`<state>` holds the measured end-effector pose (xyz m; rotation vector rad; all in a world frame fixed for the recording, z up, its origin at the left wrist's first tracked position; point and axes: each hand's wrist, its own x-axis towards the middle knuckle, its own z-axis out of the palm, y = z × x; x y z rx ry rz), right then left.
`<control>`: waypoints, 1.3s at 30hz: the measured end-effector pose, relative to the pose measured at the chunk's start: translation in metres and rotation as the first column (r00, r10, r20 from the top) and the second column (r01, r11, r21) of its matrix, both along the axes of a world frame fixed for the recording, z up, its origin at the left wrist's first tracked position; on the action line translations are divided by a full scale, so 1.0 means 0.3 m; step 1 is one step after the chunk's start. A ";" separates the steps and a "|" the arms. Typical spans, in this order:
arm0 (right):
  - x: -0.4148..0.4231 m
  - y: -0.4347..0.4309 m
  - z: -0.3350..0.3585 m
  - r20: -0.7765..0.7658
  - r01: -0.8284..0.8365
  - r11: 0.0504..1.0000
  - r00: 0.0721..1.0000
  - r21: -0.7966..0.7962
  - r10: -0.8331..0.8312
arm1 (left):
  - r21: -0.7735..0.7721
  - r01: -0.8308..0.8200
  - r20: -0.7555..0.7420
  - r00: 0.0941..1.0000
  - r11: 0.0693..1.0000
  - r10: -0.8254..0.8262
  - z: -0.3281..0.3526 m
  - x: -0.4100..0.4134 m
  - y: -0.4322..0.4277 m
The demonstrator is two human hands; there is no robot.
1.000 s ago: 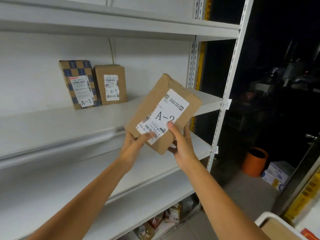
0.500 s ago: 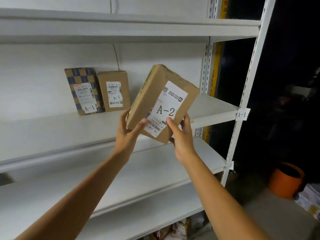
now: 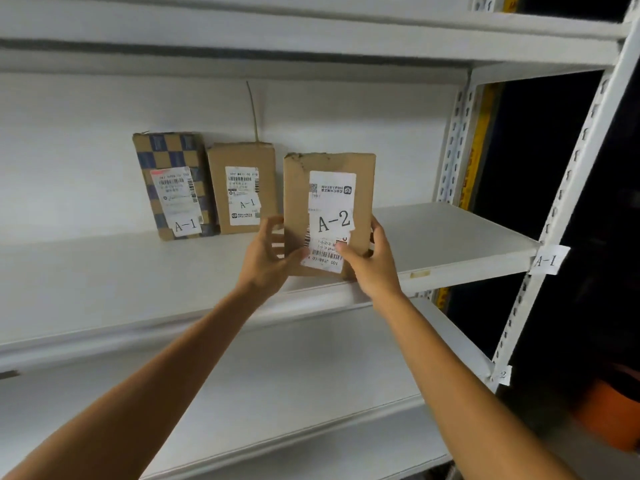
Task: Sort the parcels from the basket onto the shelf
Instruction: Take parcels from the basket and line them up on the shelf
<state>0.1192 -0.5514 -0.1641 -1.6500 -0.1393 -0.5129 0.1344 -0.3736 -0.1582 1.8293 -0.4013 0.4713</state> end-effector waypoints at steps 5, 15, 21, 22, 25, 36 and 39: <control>0.181 -0.036 -0.019 -0.054 0.126 0.971 0.989 -0.203 -0.139 | 0.128 -0.022 -0.007 1.000 0.992 0.023 -0.020 0.216 -0.012; 0.514 -0.056 0.003 -0.143 0.153 0.960 0.971 -0.236 -0.191 | 0.453 -0.396 0.552 0.828 0.799 0.098 0.022 0.446 -0.063; 0.694 -0.046 0.041 -0.146 0.102 0.963 0.979 -0.250 -0.142 | 0.610 -0.658 0.728 0.686 0.442 0.018 0.037 0.585 -0.054; 0.722 -0.038 0.045 -0.139 0.092 0.960 0.981 -0.266 -0.133 | 0.635 -0.667 0.725 0.689 0.390 0.000 0.036 0.607 -0.051; 0.802 -0.007 0.043 -0.125 0.095 0.933 0.981 -0.346 -0.147 | 0.720 -0.633 0.655 0.756 0.285 0.024 0.038 0.654 -0.042; 0.880 -0.037 0.029 -0.071 0.120 0.917 0.985 -0.381 -0.159 | 0.810 -0.534 0.516 0.845 0.243 0.139 0.008 0.687 -0.103; 0.855 -0.045 0.039 -0.103 0.097 0.972 0.987 -0.212 -0.121 | 0.836 -0.488 0.468 0.873 0.251 0.138 0.028 0.672 -0.107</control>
